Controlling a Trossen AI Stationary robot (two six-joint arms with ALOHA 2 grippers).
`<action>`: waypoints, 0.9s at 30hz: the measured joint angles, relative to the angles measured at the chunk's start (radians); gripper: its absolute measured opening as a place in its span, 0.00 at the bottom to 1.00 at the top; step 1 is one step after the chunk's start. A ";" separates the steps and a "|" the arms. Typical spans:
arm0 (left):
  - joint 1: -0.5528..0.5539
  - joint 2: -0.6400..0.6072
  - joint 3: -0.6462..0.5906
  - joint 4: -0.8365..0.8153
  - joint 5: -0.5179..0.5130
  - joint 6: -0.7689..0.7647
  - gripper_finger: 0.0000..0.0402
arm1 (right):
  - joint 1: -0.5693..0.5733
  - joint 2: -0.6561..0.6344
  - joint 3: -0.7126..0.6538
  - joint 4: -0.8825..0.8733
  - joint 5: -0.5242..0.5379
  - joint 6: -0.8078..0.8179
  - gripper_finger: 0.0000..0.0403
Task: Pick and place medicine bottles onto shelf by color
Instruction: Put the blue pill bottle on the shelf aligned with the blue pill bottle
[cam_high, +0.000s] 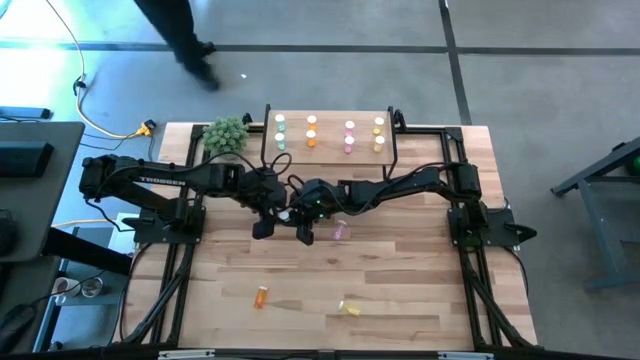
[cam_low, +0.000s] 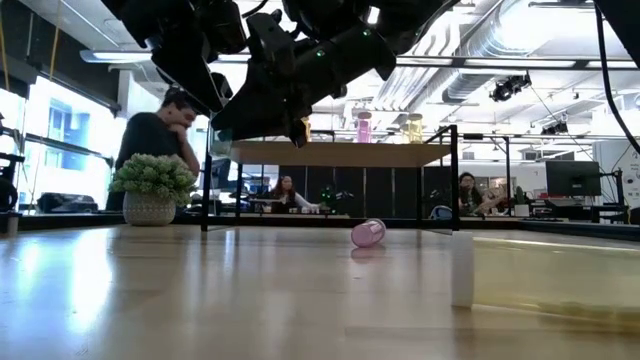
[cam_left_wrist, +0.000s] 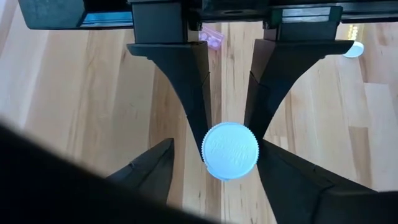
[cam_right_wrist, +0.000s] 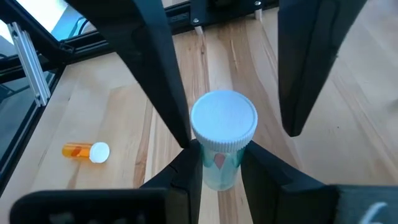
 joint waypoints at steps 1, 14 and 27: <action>0.000 0.000 0.000 0.000 0.000 0.000 0.51 | 0.000 0.000 0.000 0.000 0.000 0.000 0.19; 0.000 0.000 0.000 0.000 0.000 0.000 0.36 | -0.003 0.000 0.000 0.001 0.000 0.001 0.19; 0.000 0.000 0.000 -0.001 0.000 0.000 0.28 | -0.003 0.000 0.000 0.001 0.001 0.002 0.19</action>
